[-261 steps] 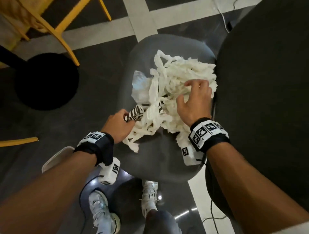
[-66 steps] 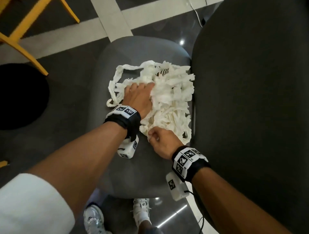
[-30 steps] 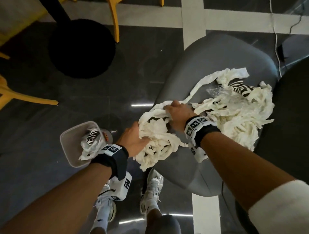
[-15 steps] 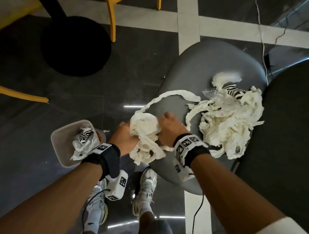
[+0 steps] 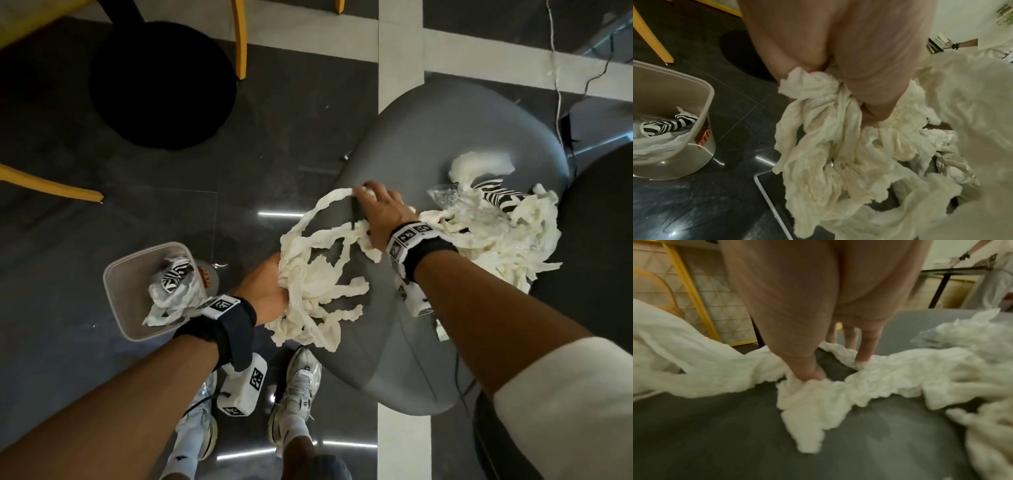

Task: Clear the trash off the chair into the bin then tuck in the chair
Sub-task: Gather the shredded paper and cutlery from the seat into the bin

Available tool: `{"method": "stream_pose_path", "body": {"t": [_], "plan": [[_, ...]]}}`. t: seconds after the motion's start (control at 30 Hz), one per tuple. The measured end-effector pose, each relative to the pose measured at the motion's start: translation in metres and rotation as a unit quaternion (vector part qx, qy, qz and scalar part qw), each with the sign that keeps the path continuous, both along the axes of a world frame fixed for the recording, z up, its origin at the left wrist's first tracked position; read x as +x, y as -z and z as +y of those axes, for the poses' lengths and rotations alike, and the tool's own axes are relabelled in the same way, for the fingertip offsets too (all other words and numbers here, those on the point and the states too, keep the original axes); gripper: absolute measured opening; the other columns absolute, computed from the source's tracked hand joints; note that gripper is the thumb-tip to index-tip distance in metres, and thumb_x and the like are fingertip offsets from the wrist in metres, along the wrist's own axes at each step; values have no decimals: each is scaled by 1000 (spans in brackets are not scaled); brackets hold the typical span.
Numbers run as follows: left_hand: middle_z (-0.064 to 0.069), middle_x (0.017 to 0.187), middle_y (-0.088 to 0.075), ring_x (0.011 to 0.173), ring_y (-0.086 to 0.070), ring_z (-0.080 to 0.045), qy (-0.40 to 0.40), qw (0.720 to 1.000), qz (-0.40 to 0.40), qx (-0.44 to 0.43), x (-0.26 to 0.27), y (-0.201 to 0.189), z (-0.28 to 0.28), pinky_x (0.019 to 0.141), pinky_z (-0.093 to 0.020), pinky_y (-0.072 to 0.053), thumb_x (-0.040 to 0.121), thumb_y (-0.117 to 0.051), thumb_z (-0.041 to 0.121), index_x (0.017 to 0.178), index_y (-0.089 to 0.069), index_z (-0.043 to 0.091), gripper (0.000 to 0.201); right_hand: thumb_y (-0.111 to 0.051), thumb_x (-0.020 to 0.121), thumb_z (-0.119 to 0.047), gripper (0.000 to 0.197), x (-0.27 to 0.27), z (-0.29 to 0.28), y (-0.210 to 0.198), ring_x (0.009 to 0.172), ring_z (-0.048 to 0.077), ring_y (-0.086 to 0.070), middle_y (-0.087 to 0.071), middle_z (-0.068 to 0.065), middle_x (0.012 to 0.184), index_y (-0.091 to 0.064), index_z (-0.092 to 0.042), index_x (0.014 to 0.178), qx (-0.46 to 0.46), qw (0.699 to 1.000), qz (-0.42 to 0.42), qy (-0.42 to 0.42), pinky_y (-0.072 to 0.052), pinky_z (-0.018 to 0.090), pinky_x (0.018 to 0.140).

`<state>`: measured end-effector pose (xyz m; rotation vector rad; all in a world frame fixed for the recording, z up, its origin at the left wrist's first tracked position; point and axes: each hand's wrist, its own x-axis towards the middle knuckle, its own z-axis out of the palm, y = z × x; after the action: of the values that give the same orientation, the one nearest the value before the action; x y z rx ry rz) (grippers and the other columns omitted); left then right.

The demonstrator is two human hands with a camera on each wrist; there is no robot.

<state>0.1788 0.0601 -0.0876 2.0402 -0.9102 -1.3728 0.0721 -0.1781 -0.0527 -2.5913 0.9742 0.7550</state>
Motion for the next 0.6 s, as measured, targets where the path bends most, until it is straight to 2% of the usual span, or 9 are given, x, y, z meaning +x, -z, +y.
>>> {"method": "stream_pose_path", "body": {"t": [0.07,0.13,0.2,0.3,0.37,0.43,0.5,0.53,0.6], "plan": [[15,95,-58,88,-59,-8,4,1000,11,8,2,2,1,75,-24,-48,83,-66,39,107,-50,34,29,-54,88,-1,58,14,12,2,123,40,-49,-42,13,141,-42,-18,142,5,999,-31,32,-49,46,95],[5,100,-61,95,-63,-21,-41,997,63,7,7,3,2,87,-40,-54,76,-62,47,107,-52,30,37,-49,91,-2,40,23,32,2,112,35,-60,-59,13,125,-57,-14,128,37,995,-59,67,-51,40,92],[5,104,-63,99,-63,-21,-74,997,35,5,13,4,3,89,-39,-53,82,-64,36,111,-54,26,32,-54,91,-9,32,29,60,-6,110,28,-64,-66,6,119,-66,-20,119,101,988,-83,83,-51,35,93],[-7,113,-66,103,-64,-27,-146,987,-65,24,27,8,8,88,-41,-53,81,-64,9,126,-54,11,46,-58,96,-23,32,43,109,-29,116,28,-61,-66,7,126,-63,-15,126,221,968,-95,72,-45,30,94],[-3,110,-68,100,-65,-22,-214,976,-26,10,39,11,20,86,-38,-54,79,-67,19,122,-57,16,44,-49,100,-27,31,58,140,-33,111,28,-64,-68,10,122,-63,-9,122,326,925,-126,147,-47,34,94],[1,103,-69,94,-63,-19,-246,969,-18,-10,52,14,39,82,-36,-53,83,-68,19,115,-60,15,34,-55,95,-27,24,74,165,-23,94,20,-70,-73,8,105,-65,-13,112,403,883,-161,178,-57,37,85],[0,85,-65,84,-57,-22,-251,968,-14,-22,67,10,64,73,-36,-48,89,-65,27,101,-64,16,17,-65,89,-20,22,90,186,-8,82,14,-71,-73,9,97,-63,-16,110,438,863,-161,195,-60,28,69],[-2,77,-62,77,-56,-23,-295,953,53,-40,74,6,76,70,-35,-46,89,-63,37,94,-64,17,20,-69,88,-18,27,99,196,-4,81,14,-72,-73,8,98,-62,-16,114,451,853,-153,215,-59,24,64],[1,70,-59,68,-58,-17,-325,942,79,-25,95,19,101,65,-27,-49,90,-62,35,89,-64,16,19,-75,83,-21,35,120,217,8,80,15,-72,-73,4,96,-62,-18,115,456,848,-153,225,-58,25,63]]}}
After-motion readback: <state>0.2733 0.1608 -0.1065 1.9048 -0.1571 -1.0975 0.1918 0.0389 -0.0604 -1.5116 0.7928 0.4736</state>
